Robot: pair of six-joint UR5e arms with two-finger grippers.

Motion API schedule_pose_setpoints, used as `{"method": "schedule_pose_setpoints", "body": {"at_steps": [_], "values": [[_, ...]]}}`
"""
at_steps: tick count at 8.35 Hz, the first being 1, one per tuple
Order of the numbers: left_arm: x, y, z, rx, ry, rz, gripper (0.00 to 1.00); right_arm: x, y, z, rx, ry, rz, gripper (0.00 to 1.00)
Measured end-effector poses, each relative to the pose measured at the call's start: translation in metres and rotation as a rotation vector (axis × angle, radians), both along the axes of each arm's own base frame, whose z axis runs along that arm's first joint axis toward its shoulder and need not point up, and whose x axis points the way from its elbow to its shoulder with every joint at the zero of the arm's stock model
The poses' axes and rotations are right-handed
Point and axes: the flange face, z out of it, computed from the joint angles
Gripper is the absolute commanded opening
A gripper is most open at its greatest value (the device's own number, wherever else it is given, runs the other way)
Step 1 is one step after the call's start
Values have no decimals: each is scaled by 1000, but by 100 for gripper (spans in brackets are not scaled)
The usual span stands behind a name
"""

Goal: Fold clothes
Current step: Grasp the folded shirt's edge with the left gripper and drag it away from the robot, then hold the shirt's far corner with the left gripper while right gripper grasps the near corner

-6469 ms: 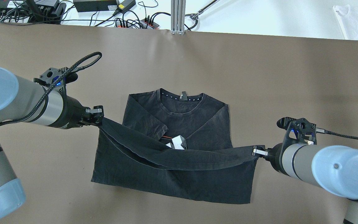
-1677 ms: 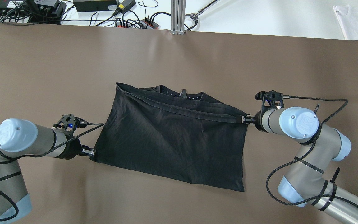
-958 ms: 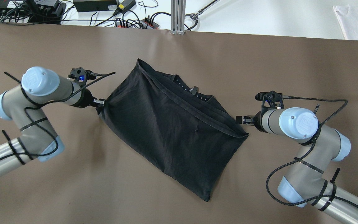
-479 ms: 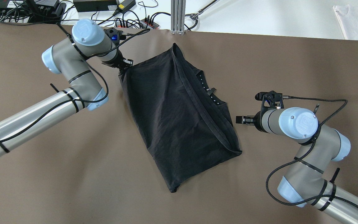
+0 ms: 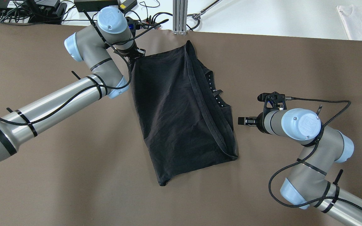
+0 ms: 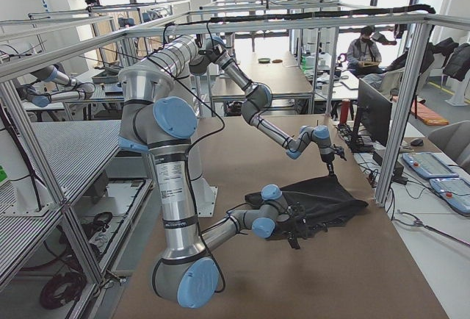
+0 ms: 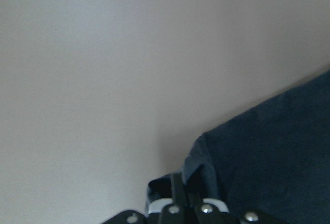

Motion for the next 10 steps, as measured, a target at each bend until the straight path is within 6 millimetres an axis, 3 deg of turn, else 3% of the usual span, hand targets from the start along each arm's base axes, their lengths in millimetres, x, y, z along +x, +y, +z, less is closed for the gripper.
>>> {"method": "schedule_pose_setpoints", "body": {"at_steps": [1,2,3,6,8,10], "values": [[3,-5,-22,9,10,-2,0,0,0,-1,-2,-2,2,94],[4,-8,-35,14,16,-2,19,-1,1,-1,-4,-4,2,94],[5,-11,-34,14,5,-4,99,-3,3,-1,-4,-6,-1,94],[-13,-9,10,65,-45,4,100,-9,4,-6,-15,-19,4,94],[-47,-3,26,93,-15,-1,100,-27,8,-27,-43,-60,19,94],[-59,5,31,101,5,-2,100,-42,17,-50,-33,-10,-35,93]]}}
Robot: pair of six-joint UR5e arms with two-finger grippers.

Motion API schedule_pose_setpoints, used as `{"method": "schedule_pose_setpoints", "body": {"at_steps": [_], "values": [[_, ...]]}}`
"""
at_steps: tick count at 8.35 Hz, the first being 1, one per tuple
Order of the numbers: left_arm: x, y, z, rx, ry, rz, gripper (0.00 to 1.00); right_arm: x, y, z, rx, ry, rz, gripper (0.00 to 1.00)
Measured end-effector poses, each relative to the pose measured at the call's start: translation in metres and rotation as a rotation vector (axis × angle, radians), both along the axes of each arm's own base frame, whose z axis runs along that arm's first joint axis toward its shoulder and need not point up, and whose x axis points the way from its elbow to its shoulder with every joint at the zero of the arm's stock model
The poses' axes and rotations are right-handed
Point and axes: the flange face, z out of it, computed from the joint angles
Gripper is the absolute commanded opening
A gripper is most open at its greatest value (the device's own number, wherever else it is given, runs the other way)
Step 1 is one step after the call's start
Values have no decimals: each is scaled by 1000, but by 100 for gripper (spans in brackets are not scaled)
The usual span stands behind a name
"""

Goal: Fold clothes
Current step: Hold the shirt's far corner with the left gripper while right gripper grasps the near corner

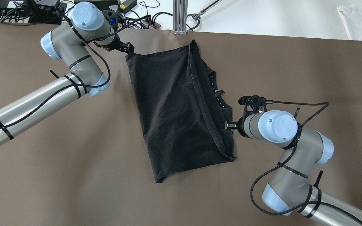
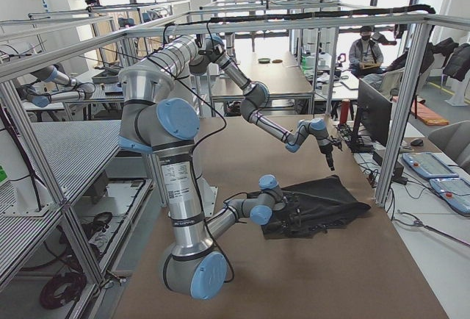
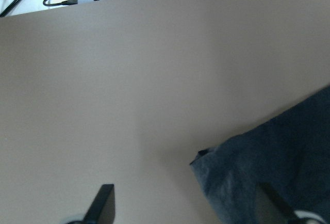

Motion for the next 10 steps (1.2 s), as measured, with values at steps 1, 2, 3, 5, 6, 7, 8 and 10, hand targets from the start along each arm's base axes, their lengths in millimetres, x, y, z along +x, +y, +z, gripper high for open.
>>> {"method": "schedule_pose_setpoints", "body": {"at_steps": [1,2,3,5,6,7,8,10], "values": [[-1,2,-2,4,8,-1,100,-7,16,-23,42,57,-64,90],[-1,4,-3,5,12,-2,100,-14,39,-45,112,124,-124,86],[-1,4,-3,5,13,-2,100,-25,62,-58,210,201,-182,78],[0,6,2,1,11,0,100,-47,88,-59,415,370,-309,58],[0,7,5,-2,9,1,100,-52,91,-54,469,422,-357,55],[0,8,7,-4,8,1,100,-57,91,-49,498,455,-390,53],[0,8,8,-4,8,1,100,-62,90,-42,507,479,-410,51],[0,8,11,-6,6,2,100,-68,89,-35,510,487,-419,50]]}}
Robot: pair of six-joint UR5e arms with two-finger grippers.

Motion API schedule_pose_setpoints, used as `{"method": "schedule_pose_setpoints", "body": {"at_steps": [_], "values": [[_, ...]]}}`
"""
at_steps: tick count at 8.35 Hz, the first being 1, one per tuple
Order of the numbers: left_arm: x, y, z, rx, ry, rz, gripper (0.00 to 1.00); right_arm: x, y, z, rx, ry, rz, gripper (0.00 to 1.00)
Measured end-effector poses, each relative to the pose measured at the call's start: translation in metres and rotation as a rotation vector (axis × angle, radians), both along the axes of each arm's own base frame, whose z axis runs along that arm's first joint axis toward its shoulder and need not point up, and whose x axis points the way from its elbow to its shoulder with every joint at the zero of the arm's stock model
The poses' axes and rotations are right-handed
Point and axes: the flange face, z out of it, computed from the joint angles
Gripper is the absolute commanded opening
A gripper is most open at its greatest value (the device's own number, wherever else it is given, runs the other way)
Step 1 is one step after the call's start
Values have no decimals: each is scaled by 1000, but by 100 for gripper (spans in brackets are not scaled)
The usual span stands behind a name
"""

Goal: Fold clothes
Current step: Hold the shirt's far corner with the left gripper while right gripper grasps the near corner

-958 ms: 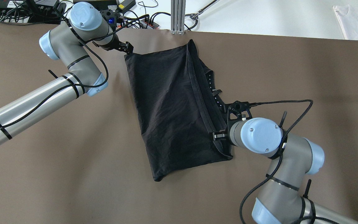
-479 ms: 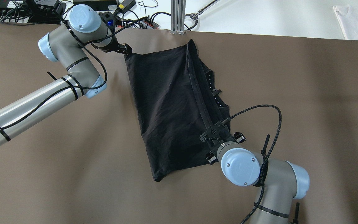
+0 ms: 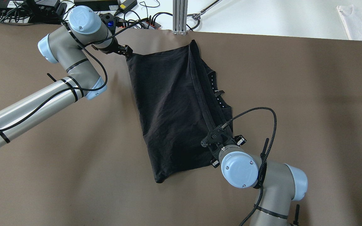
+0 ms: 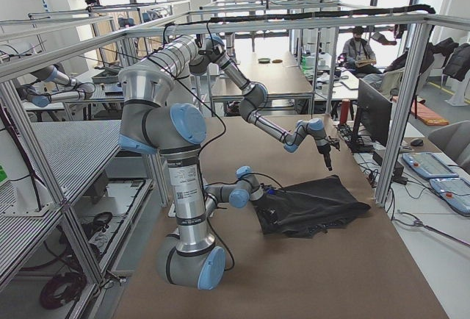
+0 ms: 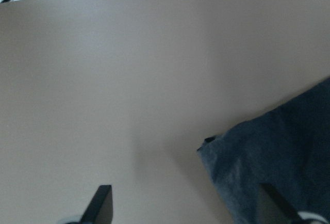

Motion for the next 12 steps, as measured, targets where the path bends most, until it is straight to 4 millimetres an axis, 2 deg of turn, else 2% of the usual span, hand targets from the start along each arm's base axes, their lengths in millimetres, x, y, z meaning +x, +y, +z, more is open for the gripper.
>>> {"method": "schedule_pose_setpoints", "body": {"at_steps": [2,3,4,5,7,8,9,10,11,12], "values": [[0,0,2,-1,-1,1,100,-2,1,1,-2,-3,2,42],[0,0,3,-1,-2,1,100,-2,1,1,-4,-5,3,50],[0,1,3,-1,-2,1,100,-2,1,1,-6,-6,6,51],[0,1,3,-1,-2,1,100,-2,1,1,-8,-10,8,46],[0,1,3,-2,-2,1,100,-4,3,0,-16,-32,18,46],[0,1,3,-2,-3,1,100,-4,3,0,-18,-36,20,40],[0,1,3,-3,-3,1,100,-4,3,0,-19,-38,22,19],[0,1,3,-3,-3,1,100,-4,4,1,-20,-39,22,6],[0,1,3,-2,-2,1,100,-4,4,1,-23,-40,26,0],[0,1,3,-2,-2,1,100,-4,4,2,-28,-43,32,0]]}}
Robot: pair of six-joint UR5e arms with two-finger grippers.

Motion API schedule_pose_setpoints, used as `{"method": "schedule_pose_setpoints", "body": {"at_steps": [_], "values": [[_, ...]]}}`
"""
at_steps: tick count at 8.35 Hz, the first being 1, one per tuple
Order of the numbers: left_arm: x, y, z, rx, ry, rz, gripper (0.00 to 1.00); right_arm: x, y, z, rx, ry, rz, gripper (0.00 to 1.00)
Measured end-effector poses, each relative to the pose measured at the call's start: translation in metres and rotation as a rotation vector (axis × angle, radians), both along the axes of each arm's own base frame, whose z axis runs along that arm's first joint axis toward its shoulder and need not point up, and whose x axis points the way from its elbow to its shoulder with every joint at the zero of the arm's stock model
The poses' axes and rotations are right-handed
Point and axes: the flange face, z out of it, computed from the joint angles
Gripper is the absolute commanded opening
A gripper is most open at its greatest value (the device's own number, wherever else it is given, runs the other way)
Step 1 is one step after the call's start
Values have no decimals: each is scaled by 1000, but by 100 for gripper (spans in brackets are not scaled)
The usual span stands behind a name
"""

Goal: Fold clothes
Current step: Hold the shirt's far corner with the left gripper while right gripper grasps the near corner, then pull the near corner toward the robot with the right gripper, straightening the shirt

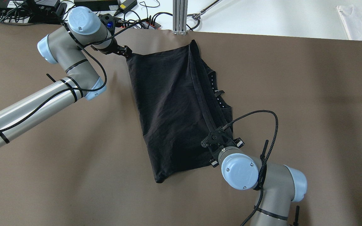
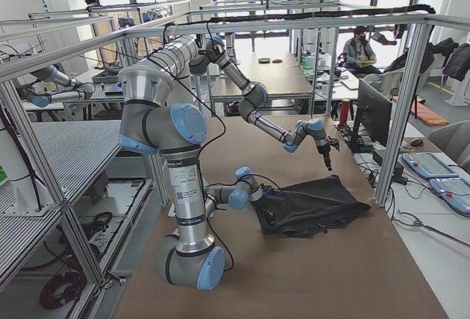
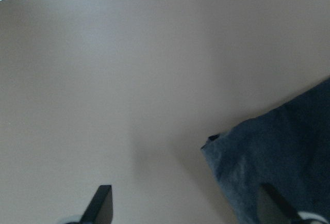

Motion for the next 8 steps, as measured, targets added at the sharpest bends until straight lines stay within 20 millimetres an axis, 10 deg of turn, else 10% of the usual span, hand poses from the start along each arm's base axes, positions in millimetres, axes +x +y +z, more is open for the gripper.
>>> {"method": "schedule_pose_setpoints", "body": {"at_steps": [8], "values": [[0,0,-1,-3,4,-4,100,32,12,39,-42,-88,54,0]]}}
